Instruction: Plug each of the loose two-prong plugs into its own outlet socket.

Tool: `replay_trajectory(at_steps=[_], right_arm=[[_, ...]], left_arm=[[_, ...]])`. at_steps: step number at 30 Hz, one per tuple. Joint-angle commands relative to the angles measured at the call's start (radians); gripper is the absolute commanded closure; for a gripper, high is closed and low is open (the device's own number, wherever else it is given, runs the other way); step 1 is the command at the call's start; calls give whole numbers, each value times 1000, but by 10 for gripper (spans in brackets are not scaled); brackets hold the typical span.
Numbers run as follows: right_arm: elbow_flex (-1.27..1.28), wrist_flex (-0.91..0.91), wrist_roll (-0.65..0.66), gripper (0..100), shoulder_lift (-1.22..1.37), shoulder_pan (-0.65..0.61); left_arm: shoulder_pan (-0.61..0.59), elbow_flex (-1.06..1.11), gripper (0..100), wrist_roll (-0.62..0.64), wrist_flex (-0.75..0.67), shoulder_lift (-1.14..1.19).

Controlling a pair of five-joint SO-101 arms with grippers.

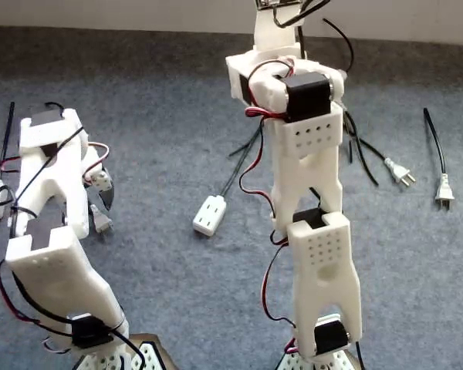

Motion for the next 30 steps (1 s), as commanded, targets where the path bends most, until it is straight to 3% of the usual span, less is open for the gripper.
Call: replay_trajectory(at_steps=[1,23,30], right_arm=[[-76,28,14,674,-21,-4],[-76,28,14,674,-19,-7],[-76,28,14,674,-21,-7]], left_arm=[[25,22,859,-12,-23,-16],[-59,136,859,-14,-25,-22],[-45,-134,858,-15,193,-61]])
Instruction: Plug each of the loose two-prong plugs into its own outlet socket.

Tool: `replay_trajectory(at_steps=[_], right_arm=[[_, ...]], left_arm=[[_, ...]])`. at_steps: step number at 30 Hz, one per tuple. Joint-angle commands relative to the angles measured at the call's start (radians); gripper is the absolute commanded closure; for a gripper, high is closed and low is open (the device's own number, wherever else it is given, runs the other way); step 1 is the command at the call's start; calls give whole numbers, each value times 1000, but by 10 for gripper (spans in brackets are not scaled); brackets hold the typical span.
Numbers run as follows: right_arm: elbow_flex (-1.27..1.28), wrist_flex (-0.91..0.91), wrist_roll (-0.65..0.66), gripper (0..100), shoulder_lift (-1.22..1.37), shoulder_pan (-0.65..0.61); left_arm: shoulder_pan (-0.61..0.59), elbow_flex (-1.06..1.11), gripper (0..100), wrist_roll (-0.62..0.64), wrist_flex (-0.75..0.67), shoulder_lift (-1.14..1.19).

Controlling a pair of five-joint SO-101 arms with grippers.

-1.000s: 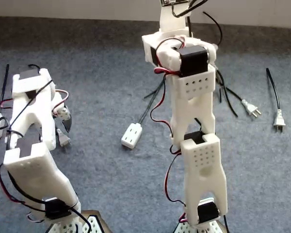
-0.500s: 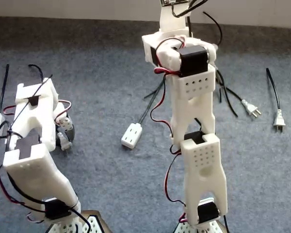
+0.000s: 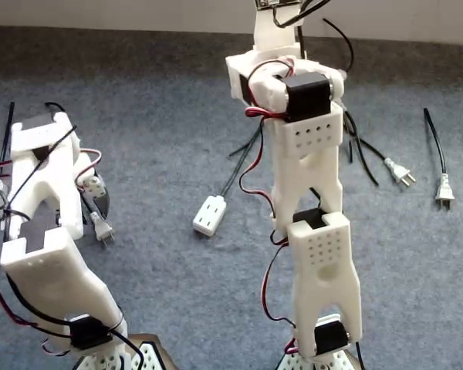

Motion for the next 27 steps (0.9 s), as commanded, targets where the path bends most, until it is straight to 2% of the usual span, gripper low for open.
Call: replay_trajectory(at_steps=[1,8,12,16,21,27], right_arm=[[-76,28,11,674,-21,-7],[-76,28,11,674,-19,-7],[-76,28,11,674,-16,-7],[-76,28,11,674,-16,-7],[-76,27,11,674,-15,-7],[-76,27,11,674,-15,-7]], left_arm=[[2,-127,858,-3,87,-70],[94,-97,791,0,83,-50],[120,-31,783,14,21,4],[114,33,783,66,-37,81],[107,48,783,21,-34,128],[24,50,785,-15,5,128]])
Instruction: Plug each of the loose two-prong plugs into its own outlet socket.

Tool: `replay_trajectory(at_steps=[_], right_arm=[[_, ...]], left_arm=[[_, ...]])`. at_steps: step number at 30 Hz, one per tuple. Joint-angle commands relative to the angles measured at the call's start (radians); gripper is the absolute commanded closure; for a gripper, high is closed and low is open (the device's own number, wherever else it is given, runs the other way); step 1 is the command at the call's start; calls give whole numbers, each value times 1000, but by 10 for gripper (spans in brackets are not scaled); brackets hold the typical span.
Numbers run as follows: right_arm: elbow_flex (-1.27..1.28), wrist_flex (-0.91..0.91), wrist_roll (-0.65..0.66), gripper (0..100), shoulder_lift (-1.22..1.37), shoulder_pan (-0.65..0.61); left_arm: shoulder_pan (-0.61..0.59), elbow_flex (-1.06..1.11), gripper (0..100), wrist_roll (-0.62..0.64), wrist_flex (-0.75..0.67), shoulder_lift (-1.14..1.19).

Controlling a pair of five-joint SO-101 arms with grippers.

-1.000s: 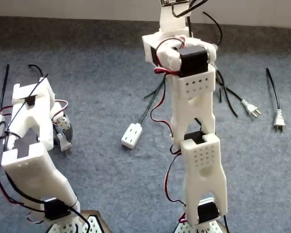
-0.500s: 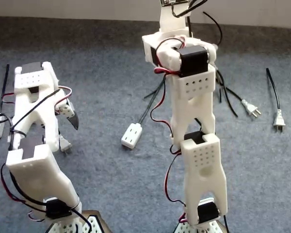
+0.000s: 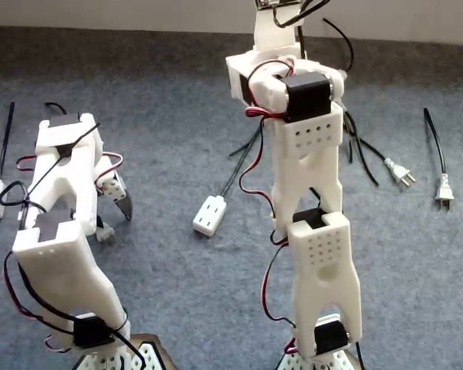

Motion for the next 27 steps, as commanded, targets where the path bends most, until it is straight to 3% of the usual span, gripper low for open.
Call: replay_trajectory(at_steps=[1,20,27], right_arm=[[-76,27,11,674,-15,-7],[-76,27,11,674,-15,-7],[-76,27,11,674,-15,-7]], left_arm=[[-59,19,786,-34,34,16],[-105,93,793,-48,15,19],[-130,111,981,-48,17,19]])
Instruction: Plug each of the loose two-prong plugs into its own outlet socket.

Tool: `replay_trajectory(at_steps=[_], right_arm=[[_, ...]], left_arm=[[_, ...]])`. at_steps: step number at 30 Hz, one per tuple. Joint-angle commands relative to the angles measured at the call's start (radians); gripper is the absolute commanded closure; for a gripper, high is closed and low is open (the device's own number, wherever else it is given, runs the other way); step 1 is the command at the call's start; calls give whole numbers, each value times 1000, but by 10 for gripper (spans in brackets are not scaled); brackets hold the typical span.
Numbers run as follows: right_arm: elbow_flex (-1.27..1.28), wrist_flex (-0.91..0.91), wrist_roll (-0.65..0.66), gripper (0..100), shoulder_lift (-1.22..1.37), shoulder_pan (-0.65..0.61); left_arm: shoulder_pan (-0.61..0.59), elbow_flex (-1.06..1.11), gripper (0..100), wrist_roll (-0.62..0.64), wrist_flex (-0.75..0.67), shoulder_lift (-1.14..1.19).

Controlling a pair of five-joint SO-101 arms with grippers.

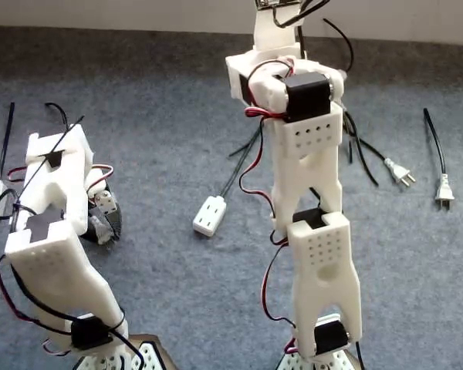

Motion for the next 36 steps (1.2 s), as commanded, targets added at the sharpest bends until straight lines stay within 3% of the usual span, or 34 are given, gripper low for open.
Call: replay_trajectory(at_steps=[1,16,20,28,36], right_arm=[[-76,27,11,674,-15,-7],[-76,27,11,674,-18,-8],[-76,28,11,674,-19,-8],[-76,28,11,674,-19,-8],[-76,28,11,674,-19,-8]], left_arm=[[-56,27,992,-9,5,5],[-150,22,994,-12,-2,7],[-143,18,989,-184,-2,7],[-128,2,912,-176,6,-5],[-127,-197,877,-176,155,-4]])
